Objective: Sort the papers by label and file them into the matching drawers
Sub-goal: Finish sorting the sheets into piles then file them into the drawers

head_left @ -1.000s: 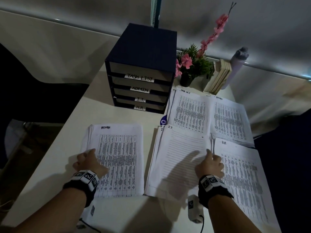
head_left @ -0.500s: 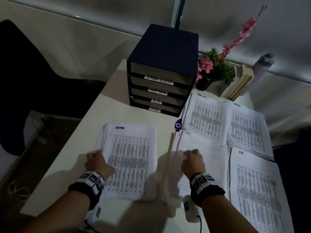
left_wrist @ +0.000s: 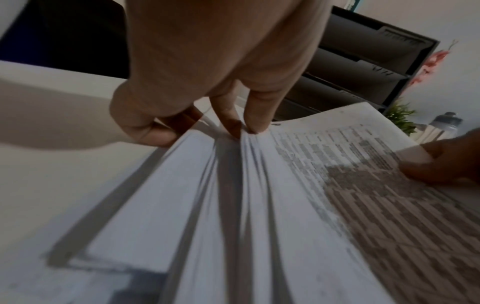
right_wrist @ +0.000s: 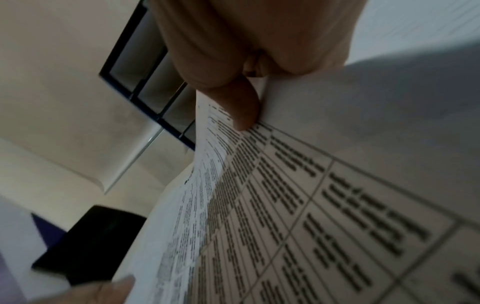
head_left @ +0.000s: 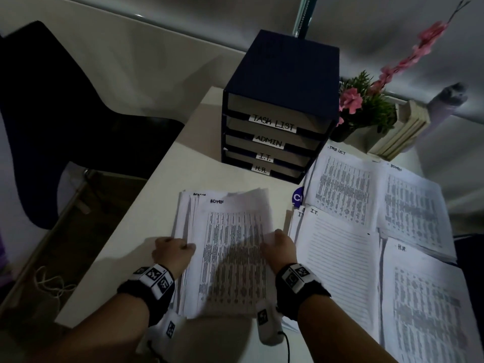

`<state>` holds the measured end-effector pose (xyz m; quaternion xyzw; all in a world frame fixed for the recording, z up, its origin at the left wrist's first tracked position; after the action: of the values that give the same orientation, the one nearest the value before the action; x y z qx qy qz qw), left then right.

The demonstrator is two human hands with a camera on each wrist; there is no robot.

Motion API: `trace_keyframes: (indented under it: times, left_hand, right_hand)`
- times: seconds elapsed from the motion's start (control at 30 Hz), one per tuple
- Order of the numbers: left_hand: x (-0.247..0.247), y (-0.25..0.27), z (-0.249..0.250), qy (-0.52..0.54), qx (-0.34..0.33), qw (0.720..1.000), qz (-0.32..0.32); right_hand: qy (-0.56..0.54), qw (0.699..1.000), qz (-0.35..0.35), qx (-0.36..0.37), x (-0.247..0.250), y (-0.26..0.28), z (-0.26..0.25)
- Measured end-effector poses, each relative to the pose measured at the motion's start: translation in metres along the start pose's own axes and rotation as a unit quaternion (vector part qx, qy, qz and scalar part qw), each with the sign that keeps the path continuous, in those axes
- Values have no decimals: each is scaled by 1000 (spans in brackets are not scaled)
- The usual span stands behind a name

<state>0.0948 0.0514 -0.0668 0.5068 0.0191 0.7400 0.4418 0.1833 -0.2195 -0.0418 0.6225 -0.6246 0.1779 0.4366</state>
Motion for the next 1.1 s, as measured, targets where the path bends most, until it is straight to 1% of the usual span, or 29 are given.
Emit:
trace_keyframes:
  times: [0.03, 0.13, 0.27, 0.33, 0.5, 0.6, 0.7, 0.77, 0.83, 0.9, 1.0, 1.03, 1.1]
  left_hand:
    - [1, -1, 2, 0, 0, 1000, -6]
    - [4, -8, 4, -9, -37, 999, 8]
    - [18, -12, 10, 1, -71, 995, 70]
    - [21, -14, 13, 19, -81, 993, 87]
    - [14, -15, 12, 85, -37, 994, 56]
    - [12, -16, 13, 106, -36, 993, 33]
    - [10, -19, 11, 90, -37, 995, 24]
    - [10, -19, 8, 101, -27, 994, 21]
    - [9, -19, 5, 118, -16, 993, 14]
    - [9, -18, 4, 143, -8, 990, 19]
    - [12, -17, 6, 170, -11, 985, 33]
    - [11, -14, 9, 171, -18, 985, 22]
    - [6, -6, 16, 157, -53, 986, -12]
  right_hand:
    - [-2, 1000, 1, -2, 1, -3, 1]
    - [-22, 999, 9, -24, 6, -10, 10]
    - [-39, 998, 22, -40, 13, -13, 20]
    - [-40, 998, 25, -46, 14, -13, 23]
    - [-59, 996, 37, -61, 20, -14, 26]
    - [-82, 994, 29, -73, 19, -17, 31]
    - [-45, 997, -17, -67, 10, -21, 34]
    - [-33, 997, -20, -62, 7, -22, 36]
    - [-53, 997, -1, -49, 10, -17, 31]
    - [-61, 997, 34, -40, 16, -14, 29]
    - [-67, 995, 46, -63, 16, -15, 32]
    - [-72, 994, 36, -72, 14, -14, 31]
    - [-94, 993, 17, -74, 7, -14, 32]
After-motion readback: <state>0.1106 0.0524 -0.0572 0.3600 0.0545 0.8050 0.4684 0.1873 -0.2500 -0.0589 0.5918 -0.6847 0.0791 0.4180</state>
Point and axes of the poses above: each hand's wrist, its own y-axis away from the middle knuckle, its own x-axis out of the back of the hand, z = x × y, the point moved 7 cm from there along -y, towards the middle knuckle, and after that the axes turned 8 degrees about z, right-handed, at the moved point
